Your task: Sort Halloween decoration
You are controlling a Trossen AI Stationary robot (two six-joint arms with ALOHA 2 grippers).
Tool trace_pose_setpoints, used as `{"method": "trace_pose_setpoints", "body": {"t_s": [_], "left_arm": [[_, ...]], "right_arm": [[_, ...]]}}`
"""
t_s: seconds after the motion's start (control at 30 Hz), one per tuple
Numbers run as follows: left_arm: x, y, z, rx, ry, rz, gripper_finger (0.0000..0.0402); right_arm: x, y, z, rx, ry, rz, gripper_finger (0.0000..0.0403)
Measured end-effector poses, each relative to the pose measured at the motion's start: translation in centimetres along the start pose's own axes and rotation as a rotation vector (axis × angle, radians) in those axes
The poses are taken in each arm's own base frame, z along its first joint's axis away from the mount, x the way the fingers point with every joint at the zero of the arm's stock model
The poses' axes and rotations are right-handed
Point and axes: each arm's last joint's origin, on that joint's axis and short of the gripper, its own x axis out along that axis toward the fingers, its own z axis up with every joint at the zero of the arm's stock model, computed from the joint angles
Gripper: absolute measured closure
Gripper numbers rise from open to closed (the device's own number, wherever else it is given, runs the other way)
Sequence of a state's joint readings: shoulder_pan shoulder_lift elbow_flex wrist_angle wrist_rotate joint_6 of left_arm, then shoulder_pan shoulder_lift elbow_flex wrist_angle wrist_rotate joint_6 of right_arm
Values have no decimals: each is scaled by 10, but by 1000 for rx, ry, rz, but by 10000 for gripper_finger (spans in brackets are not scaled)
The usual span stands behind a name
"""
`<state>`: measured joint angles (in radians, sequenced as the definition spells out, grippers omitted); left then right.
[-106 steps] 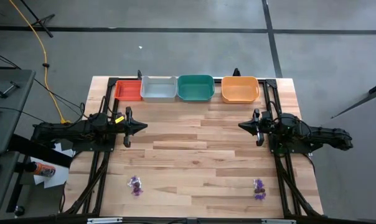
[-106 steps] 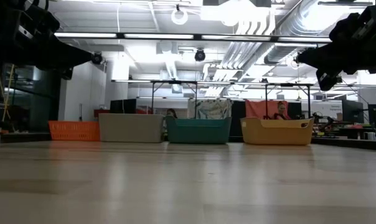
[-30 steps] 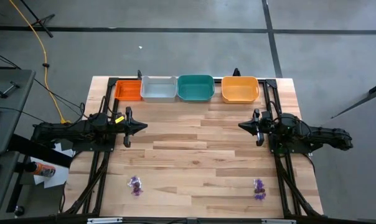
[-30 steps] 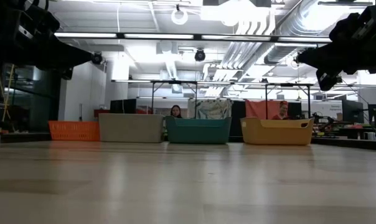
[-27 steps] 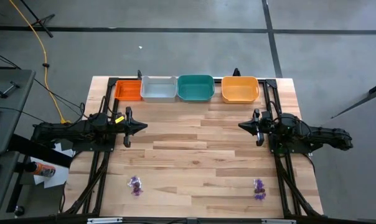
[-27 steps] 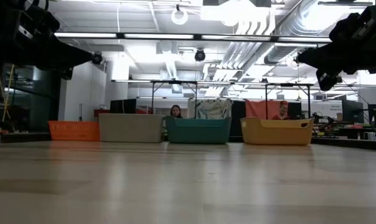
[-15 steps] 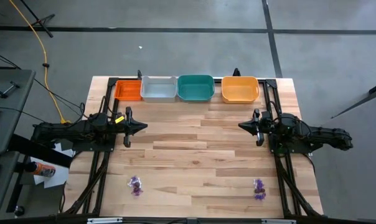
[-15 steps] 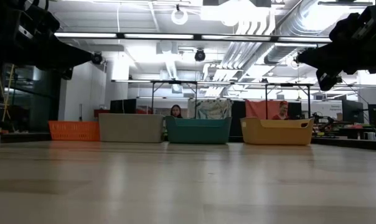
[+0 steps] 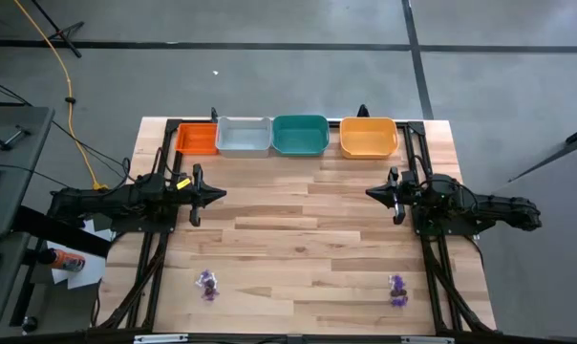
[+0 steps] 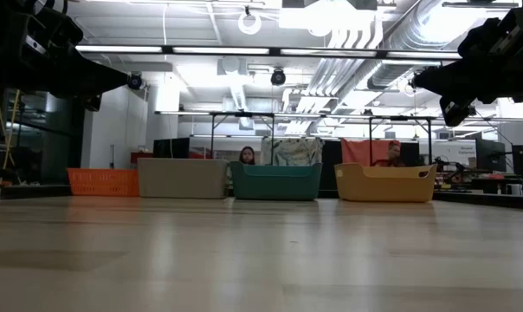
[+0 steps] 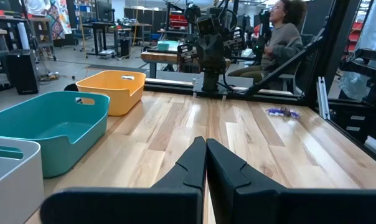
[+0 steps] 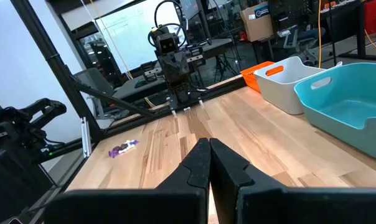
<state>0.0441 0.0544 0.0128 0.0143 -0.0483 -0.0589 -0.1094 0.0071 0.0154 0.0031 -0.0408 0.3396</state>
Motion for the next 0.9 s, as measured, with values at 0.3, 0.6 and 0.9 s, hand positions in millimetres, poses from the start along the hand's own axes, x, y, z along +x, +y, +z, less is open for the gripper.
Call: {"method": "trace_pose_setpoints", "body": {"t_s": [0.3,0.6,0.9], "left_arm": [[0,0,0,0,0,0,401],[0,0,0,0,0,0,401],[0,0,0,0,0,0,401]], "right_arm": [[0,0,2,-66,-17,4,402],[-17,2,49,341,-701,-233,402],[0,3,45,571,-467,-197,395]]}}
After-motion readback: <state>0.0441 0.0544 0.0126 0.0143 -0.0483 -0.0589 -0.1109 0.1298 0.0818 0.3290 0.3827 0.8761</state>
